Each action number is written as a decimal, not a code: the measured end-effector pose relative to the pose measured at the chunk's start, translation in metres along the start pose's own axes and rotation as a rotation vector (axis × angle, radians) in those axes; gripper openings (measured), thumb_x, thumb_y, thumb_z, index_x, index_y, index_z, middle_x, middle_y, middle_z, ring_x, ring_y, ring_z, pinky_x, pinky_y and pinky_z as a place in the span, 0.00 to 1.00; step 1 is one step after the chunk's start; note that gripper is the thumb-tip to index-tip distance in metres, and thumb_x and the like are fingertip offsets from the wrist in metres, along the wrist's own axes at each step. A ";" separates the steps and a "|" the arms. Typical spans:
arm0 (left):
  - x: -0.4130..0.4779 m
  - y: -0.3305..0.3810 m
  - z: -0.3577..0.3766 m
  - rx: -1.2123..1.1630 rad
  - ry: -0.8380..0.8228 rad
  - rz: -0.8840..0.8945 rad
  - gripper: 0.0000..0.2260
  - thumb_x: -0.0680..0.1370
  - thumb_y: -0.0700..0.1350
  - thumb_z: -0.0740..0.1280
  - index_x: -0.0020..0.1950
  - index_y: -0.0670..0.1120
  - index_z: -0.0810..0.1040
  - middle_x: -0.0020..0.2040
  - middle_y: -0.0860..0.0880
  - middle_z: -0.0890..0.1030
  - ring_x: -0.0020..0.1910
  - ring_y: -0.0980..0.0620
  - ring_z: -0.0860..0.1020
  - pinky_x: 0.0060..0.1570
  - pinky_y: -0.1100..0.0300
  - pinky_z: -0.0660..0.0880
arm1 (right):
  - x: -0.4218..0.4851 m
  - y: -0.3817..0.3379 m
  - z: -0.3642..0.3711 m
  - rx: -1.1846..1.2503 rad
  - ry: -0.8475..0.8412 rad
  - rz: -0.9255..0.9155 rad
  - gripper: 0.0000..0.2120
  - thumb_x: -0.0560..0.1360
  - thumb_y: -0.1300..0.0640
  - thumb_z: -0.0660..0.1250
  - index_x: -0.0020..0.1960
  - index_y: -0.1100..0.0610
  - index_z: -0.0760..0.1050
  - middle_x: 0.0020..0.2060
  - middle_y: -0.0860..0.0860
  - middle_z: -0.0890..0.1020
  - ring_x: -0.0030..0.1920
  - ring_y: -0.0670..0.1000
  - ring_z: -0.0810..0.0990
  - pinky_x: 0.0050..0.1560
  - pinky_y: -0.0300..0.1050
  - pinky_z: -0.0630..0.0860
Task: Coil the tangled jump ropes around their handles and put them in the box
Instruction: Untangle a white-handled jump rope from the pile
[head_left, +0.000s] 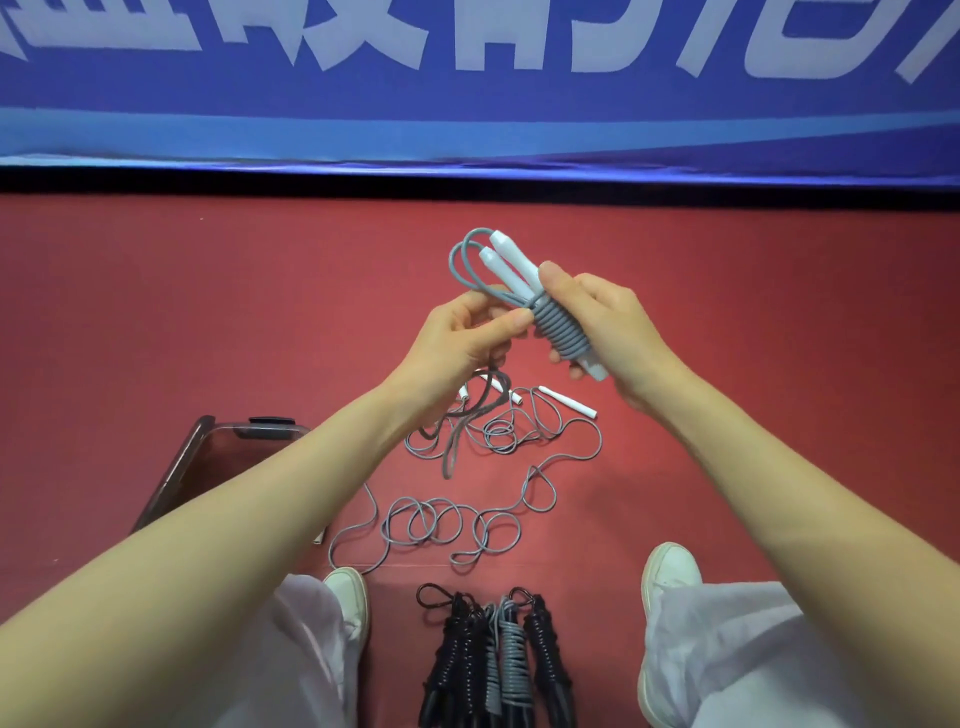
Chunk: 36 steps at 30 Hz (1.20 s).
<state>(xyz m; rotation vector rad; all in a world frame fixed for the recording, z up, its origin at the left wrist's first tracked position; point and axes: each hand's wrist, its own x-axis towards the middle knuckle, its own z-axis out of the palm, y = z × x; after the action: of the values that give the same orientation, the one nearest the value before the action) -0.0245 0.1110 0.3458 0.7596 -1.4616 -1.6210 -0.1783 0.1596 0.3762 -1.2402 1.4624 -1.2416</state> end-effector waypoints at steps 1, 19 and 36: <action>0.000 0.000 0.000 0.015 -0.006 0.011 0.04 0.75 0.39 0.69 0.50 0.44 0.78 0.33 0.52 0.78 0.28 0.56 0.69 0.33 0.64 0.66 | 0.000 0.000 0.001 0.016 0.015 -0.007 0.17 0.77 0.43 0.65 0.47 0.59 0.73 0.33 0.54 0.81 0.25 0.51 0.75 0.21 0.37 0.67; 0.002 0.011 -0.045 0.405 -0.346 -0.274 0.12 0.82 0.47 0.60 0.46 0.41 0.78 0.32 0.49 0.70 0.30 0.54 0.68 0.37 0.64 0.70 | 0.006 0.007 -0.010 0.145 0.274 0.033 0.14 0.76 0.46 0.67 0.48 0.56 0.68 0.29 0.55 0.81 0.22 0.52 0.74 0.20 0.37 0.65; 0.002 0.002 -0.016 0.578 -0.140 -0.068 0.03 0.76 0.43 0.71 0.43 0.45 0.80 0.36 0.49 0.82 0.30 0.55 0.74 0.33 0.64 0.71 | -0.005 0.015 0.010 -1.268 -0.193 0.089 0.22 0.74 0.34 0.60 0.62 0.45 0.73 0.53 0.53 0.81 0.53 0.58 0.80 0.45 0.48 0.70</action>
<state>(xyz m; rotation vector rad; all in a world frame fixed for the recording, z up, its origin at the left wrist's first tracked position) -0.0113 0.1016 0.3451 1.0330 -2.0637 -1.3226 -0.1700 0.1628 0.3595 -1.9395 2.1746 0.0299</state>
